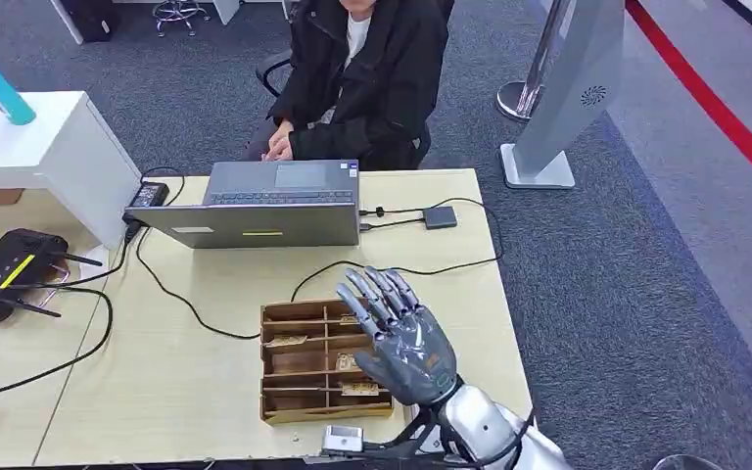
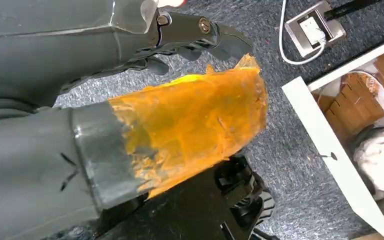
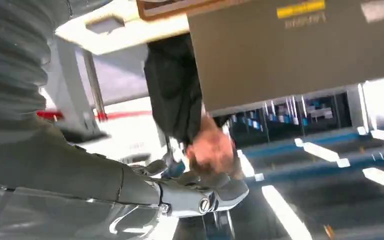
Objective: Pass the card to the sensor for recognition and then transmit it.
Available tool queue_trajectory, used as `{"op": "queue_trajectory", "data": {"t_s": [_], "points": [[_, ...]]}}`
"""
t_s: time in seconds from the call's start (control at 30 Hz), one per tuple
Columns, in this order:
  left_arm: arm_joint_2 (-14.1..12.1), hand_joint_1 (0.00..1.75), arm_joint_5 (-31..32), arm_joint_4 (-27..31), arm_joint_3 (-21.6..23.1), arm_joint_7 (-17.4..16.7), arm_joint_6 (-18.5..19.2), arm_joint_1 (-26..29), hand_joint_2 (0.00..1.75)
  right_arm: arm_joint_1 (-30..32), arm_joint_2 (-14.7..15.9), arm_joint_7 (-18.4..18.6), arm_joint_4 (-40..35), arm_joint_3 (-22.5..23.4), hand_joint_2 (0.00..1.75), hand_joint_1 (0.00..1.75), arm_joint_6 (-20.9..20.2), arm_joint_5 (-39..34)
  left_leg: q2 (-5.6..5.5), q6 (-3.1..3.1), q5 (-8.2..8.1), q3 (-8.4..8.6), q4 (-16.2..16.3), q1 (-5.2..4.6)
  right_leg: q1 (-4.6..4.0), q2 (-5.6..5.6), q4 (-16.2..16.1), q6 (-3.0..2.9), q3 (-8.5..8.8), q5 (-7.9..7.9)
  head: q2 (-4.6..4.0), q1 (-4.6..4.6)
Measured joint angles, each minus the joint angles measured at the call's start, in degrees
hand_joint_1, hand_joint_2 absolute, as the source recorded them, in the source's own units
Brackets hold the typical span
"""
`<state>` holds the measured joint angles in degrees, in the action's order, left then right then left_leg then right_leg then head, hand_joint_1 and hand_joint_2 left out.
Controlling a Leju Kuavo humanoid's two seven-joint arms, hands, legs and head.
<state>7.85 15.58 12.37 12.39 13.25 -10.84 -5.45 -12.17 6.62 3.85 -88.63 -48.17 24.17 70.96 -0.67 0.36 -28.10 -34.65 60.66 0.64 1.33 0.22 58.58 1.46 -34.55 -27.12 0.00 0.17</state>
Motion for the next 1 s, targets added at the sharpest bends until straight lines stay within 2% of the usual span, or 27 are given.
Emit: {"op": "queue_trajectory", "data": {"t_s": [0.1, 0.33, 0.57, 1.0], "points": [[-0.02, 0.00, 0.04, 0.02, 0.00, 0.00, 0.22, -0.28, 0.00, -0.58, 0.11, -0.68, -0.33, -0.13, 1.75, 0.00, -4.06, -3.99, 0.00, 0.00, 0.00, 0.00, 0.00, 0.00, 0.00, 0.00, 0.00, 0.00, 0.00, 0.00, 0.00, 0.00], [-0.07, 0.00, 0.31, 0.02, 0.00, 0.00, 0.44, -0.53, 0.00, -0.92, 0.17, -0.35, -1.12, -0.50, 1.75, 0.00, -7.12, -5.81, 0.00, 0.00, 0.00, 0.00, 0.00, 0.00, 0.00, 0.00, 0.00, 0.00, -0.01, 0.00, 0.00, 0.00], [-0.24, 0.00, 1.05, 0.04, 0.00, -0.11, 1.00, -0.70, 0.00, -1.87, 0.26, 0.19, -1.99, -0.42, 1.75, 0.00, -13.76, -12.40, 0.00, 0.00, 0.00, 0.00, 0.00, 0.00, 0.00, 0.01, 0.00, 0.00, -0.01, 0.00, 0.00, 0.00], [-0.24, 0.00, 1.09, 0.04, 0.00, -0.15, 1.00, -0.75, 0.00, -2.76, 0.37, 0.21, -2.45, -0.35, 1.75, 0.00, -14.53, -13.13, 0.00, 0.00, 0.00, 0.00, 0.00, 0.00, 0.00, 0.01, 0.00, 0.00, -0.01, 0.00, 0.00, 0.00]]}}
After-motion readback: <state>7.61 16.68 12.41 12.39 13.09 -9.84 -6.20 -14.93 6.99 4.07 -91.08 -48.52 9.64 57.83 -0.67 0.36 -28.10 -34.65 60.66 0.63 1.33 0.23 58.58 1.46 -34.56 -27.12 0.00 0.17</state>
